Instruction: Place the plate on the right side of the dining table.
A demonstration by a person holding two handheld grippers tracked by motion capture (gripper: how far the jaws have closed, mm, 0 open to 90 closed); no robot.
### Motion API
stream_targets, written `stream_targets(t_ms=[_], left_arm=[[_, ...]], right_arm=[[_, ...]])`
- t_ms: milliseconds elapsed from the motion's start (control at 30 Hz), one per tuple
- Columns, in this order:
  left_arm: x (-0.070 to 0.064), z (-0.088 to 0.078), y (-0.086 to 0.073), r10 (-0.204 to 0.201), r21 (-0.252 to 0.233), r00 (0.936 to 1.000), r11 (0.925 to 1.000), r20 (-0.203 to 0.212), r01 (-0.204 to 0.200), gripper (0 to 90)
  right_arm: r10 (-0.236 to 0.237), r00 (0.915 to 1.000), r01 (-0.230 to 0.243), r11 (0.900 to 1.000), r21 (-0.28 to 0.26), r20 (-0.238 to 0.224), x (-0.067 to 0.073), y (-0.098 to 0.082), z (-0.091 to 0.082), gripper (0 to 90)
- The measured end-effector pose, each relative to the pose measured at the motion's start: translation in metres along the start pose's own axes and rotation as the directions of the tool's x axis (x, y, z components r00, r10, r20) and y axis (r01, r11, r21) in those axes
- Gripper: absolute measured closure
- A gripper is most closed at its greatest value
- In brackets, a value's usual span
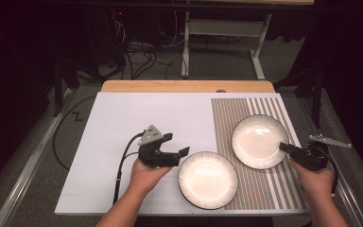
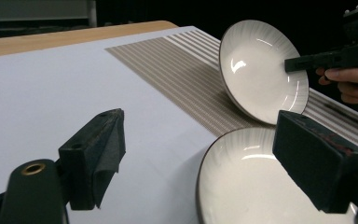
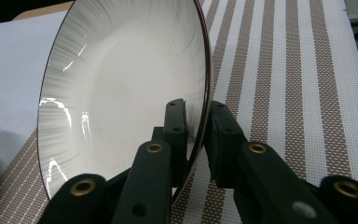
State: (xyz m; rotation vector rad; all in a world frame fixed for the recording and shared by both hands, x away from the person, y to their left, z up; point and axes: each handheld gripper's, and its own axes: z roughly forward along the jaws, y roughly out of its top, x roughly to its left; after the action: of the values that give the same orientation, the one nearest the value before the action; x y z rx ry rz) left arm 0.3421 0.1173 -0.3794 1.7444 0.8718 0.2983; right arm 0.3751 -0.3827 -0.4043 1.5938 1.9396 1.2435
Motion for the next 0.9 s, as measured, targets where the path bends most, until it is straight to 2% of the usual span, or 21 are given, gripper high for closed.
stream_targets(t_ms=[33,233,333,367,467,500,533,567,633,700,900], left_arm=[[0.000,0.000,0.000,0.000,0.000,1.0000,1.0000,0.000,0.000,16.5],[0.014,-0.037,-0.023,-0.012,-0.034,0.9988,0.9994,-0.048,0.011,14.8],[0.019,-0.046,-0.030,-0.019,-0.044,0.9982,0.9989,-0.057,0.016,13.7],[0.024,-0.053,-0.036,-0.034,-0.057,0.9967,0.9979,-0.074,0.030,12.2],[0.027,-0.058,-0.039,-0.034,-0.064,0.9954,0.9976,-0.090,0.028,7.2],[0.029,-0.064,-0.041,-0.036,-0.083,0.9941,0.9961,-0.103,0.027,4.9],[0.029,-0.064,-0.041,-0.036,-0.083,0.9941,0.9961,-0.103,0.027,3.5],[0.032,-0.067,-0.044,-0.044,-0.090,0.9911,0.9954,-0.126,0.033,0.7],[0.033,-0.067,-0.046,-0.047,-0.083,0.9902,0.9959,-0.131,0.036,0.4],[0.036,-0.068,-0.048,-0.057,-0.083,0.9901,0.9954,-0.129,0.046,0.4],[0.034,-0.068,-0.048,-0.044,-0.086,0.9925,0.9957,-0.114,0.035,0.9]], right_arm=[[0.000,1.0000,0.000,1.000,0.002,0.001,0.000,0.000,0.000,81.8],[-0.001,0.9999,0.001,1.000,0.010,0.015,0.002,0.003,0.003,81.5],[-0.002,0.9998,0.002,1.000,0.013,0.019,0.002,0.003,0.004,81.3],[0.002,0.9998,-0.002,1.000,0.018,0.022,0.001,0.004,0.004,81.2],[0.001,0.9998,-0.002,1.000,0.019,0.022,0.001,0.004,0.005,81.2],[0.003,0.9997,-0.004,1.000,0.024,0.026,0.002,0.005,0.006,81.2],[0.003,0.9997,-0.004,1.000,0.024,0.026,0.002,0.005,0.006,81.2],[0.000,0.9995,-0.001,1.000,0.029,0.032,0.003,0.007,0.006,81.2],[-0.004,0.9993,0.003,0.999,0.035,0.037,0.004,0.008,0.006,81.2],[-0.006,0.9992,0.004,0.999,0.036,0.039,0.004,0.008,0.006,81.1],[0.000,0.9986,-0.003,0.998,0.060,0.053,0.005,0.011,0.007,80.4]])
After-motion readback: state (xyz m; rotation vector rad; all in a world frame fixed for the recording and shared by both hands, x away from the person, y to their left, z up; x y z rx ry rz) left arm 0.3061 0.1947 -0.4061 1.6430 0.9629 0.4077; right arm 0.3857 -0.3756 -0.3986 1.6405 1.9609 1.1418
